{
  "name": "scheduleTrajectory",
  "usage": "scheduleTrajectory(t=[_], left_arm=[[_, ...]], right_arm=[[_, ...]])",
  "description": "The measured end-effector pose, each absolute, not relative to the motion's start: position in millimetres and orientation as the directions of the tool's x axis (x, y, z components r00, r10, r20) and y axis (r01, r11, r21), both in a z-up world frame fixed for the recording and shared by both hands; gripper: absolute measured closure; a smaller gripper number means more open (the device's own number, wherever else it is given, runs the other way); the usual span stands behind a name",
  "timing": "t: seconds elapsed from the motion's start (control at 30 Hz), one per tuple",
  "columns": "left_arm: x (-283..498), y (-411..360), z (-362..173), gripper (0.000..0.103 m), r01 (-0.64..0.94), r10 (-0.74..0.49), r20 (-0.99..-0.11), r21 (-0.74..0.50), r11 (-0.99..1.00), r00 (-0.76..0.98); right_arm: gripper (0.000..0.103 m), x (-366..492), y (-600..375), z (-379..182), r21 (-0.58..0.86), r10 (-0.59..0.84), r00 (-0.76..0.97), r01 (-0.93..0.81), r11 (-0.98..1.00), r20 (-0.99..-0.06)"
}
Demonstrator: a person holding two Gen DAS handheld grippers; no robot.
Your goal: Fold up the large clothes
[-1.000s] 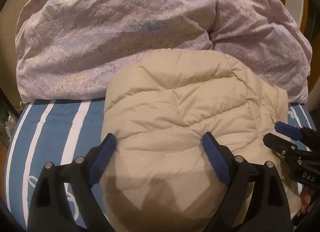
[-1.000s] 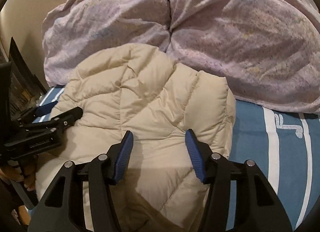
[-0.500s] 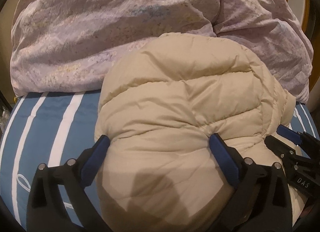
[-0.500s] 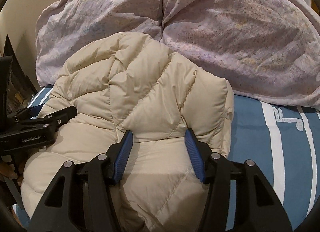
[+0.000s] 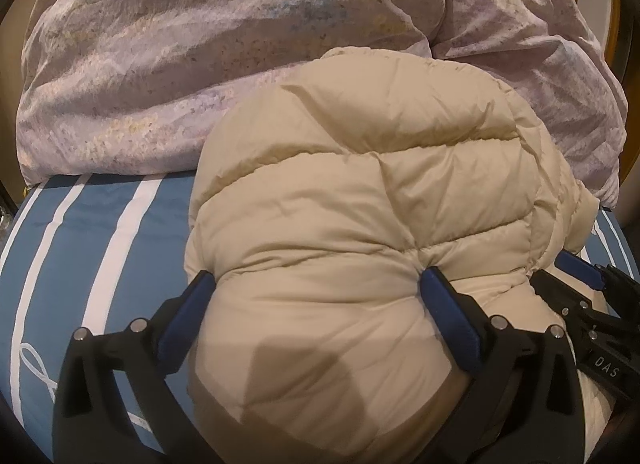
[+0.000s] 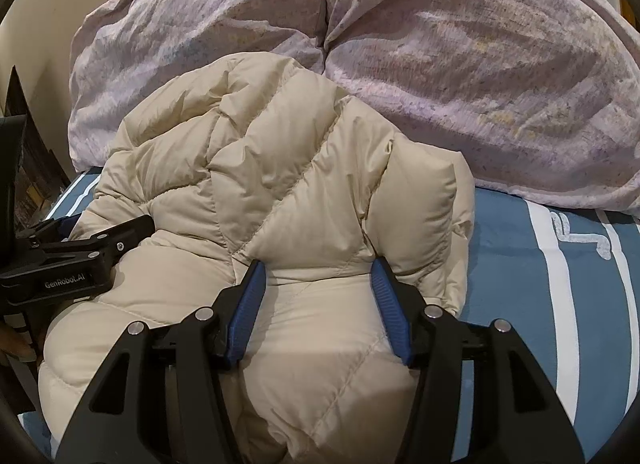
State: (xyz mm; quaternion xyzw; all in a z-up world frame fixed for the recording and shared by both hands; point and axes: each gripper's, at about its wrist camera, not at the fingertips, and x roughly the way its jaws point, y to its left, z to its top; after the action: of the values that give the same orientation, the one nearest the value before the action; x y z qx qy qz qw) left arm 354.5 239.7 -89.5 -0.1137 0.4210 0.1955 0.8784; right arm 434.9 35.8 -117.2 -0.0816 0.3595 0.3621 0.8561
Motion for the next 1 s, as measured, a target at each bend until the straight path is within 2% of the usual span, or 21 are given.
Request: scheduleTrajectory(t=[0.73,0.83,0.9,0.97,1.0], left_arm=[[354,241,-95,0.002,-0.446,0.243,-0.783,-0.049,0.894,0.573],[352,240,-90,0.002,-0.454,0.250,-0.787,-0.043,0.890,0.564],[348,239,-85,0.002,-0.476,0.263,-0.799,-0.034,0.879,0.541],[341,234,-79,0.002,-0.485,0.267,-0.797,-0.036,0.874,0.541],[337,232,-76,0.002,-0.488,0.269,-0.796,-0.038,0.872,0.543]], right_arm=[[0.044,436,35,-116,0.138,0.564,0.451,-0.683,0.717,-0.692],[0.039,438,36,-110,0.152,0.557,0.422,-0.684,0.713,-0.715],[0.031,438,35,-103,0.160,0.550,0.410,-0.679,0.717,-0.727],[0.016,435,31,-96,0.167,0.536,0.412,-0.658,0.734,-0.737],[0.013,433,28,-93,0.172,0.535,0.413,-0.651,0.739,-0.737]])
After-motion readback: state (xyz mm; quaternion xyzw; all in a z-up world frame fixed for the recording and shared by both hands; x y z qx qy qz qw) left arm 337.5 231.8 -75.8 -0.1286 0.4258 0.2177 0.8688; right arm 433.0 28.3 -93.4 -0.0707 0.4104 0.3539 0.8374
